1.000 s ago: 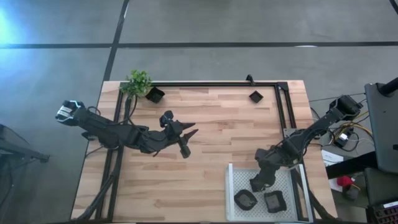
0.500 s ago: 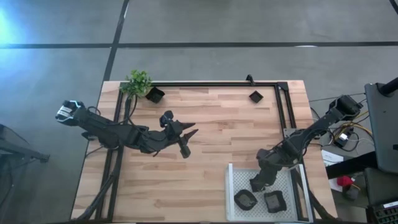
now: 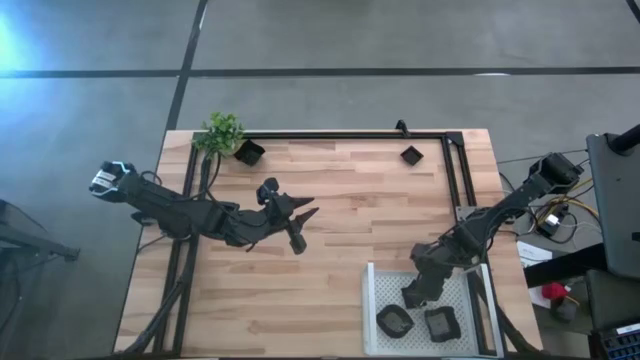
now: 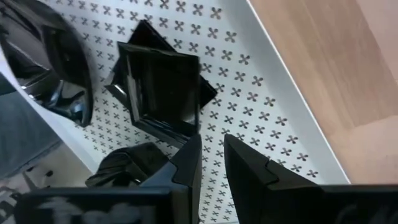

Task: Pick & Place Mini shaped plates
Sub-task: Stack the square plate on top of the other square plate on the shelf

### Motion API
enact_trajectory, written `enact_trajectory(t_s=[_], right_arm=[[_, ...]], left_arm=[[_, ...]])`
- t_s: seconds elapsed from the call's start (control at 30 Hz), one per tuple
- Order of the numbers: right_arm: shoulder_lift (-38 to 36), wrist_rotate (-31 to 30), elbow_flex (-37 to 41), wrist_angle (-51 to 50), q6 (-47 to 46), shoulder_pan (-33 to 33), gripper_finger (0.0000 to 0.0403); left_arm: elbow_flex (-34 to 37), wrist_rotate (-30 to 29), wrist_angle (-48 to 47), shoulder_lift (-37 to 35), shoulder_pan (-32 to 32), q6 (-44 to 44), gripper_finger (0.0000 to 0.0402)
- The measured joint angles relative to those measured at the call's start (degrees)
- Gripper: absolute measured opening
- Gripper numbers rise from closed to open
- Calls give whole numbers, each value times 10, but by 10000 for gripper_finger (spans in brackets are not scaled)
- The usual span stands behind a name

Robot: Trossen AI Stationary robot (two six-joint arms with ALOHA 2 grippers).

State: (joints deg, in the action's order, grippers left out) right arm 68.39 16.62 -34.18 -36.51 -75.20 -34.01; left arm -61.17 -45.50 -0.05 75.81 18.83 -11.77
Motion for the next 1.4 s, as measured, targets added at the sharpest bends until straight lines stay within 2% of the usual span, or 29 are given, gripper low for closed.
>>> enact_trajectory(t_s=[0.43,0.9,1.13,1.4], right_arm=[[0,1,30,3,-76,0,63],[20,6,26,106,-78,0,63],[24,5,26,175,-49,0,63],[22,3,26,170,-62,0,63]], left_arm=[[0,0,0,0,0,0,117],[0,0,0,0,0,0,117],[0,0,0,0,0,0,117],[0,0,0,0,0,0,117]])
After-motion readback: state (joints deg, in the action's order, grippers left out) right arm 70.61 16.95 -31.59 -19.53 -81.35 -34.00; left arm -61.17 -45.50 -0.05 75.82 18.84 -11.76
